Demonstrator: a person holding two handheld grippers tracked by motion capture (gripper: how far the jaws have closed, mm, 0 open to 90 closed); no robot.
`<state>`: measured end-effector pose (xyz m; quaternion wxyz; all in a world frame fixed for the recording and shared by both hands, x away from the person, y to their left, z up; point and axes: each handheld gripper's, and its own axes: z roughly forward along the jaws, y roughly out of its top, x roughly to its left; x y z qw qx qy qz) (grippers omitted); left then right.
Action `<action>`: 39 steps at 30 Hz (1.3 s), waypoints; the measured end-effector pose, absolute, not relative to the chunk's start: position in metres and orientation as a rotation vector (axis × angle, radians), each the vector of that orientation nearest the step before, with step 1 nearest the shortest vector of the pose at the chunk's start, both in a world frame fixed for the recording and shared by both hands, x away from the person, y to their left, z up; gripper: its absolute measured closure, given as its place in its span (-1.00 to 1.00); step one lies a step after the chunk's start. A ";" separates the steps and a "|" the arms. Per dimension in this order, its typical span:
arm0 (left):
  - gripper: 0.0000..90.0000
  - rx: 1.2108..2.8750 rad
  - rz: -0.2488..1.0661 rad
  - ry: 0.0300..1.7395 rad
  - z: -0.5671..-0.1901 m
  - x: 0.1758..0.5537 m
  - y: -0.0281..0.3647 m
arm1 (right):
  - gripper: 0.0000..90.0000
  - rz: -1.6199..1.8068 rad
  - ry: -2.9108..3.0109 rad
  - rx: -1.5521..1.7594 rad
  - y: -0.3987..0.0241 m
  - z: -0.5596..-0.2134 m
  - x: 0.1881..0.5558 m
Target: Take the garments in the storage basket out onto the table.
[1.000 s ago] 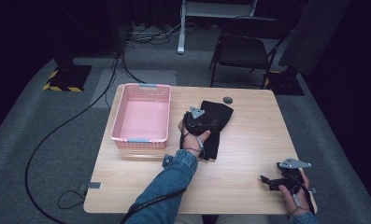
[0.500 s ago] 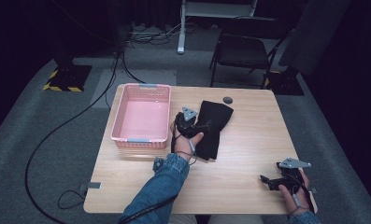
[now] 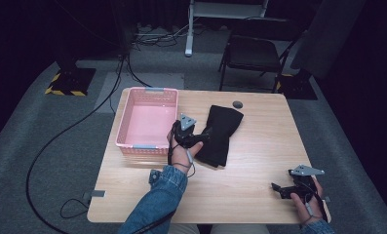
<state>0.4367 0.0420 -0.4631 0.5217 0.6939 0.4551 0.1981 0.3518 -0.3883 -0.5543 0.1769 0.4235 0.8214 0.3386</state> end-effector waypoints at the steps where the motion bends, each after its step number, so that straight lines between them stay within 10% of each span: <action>1: -0.71 1.663 0.475 1.086 -0.462 0.435 0.043 | -1.00 0.959 2.325 1.199 -0.388 -0.554 0.352; 39: -0.72 1.738 0.490 0.984 -0.441 0.392 0.081 | -1.00 0.958 2.323 1.202 -0.388 -0.554 0.351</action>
